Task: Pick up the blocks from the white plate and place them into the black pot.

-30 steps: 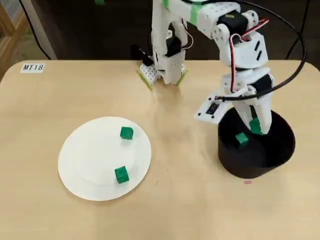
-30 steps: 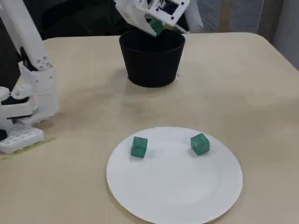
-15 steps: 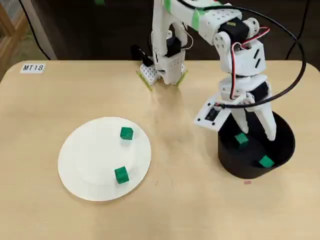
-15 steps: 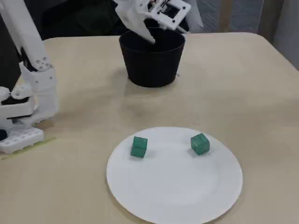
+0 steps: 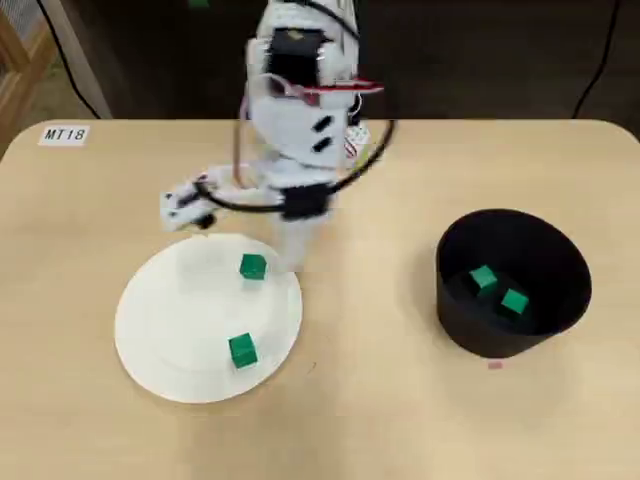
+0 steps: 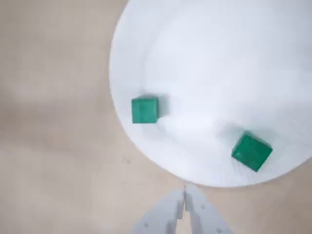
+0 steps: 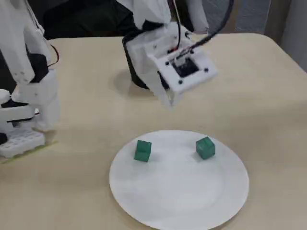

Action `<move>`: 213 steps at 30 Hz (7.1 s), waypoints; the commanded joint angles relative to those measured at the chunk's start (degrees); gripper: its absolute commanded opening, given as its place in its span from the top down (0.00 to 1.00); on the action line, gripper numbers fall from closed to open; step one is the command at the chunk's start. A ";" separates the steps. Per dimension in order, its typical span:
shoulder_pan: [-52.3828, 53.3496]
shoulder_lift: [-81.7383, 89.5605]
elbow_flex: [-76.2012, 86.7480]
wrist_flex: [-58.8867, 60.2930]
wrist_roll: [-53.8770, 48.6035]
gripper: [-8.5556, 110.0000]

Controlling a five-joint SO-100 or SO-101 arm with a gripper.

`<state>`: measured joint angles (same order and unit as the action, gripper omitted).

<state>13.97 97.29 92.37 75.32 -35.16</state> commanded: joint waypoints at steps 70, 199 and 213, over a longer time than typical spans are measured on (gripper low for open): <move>2.37 -35.07 -26.54 -2.11 13.36 0.67; 7.38 3.34 13.10 2.90 14.59 0.95; 10.20 -5.10 8.09 2.29 10.55 0.77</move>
<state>24.17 91.14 103.54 76.38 -24.08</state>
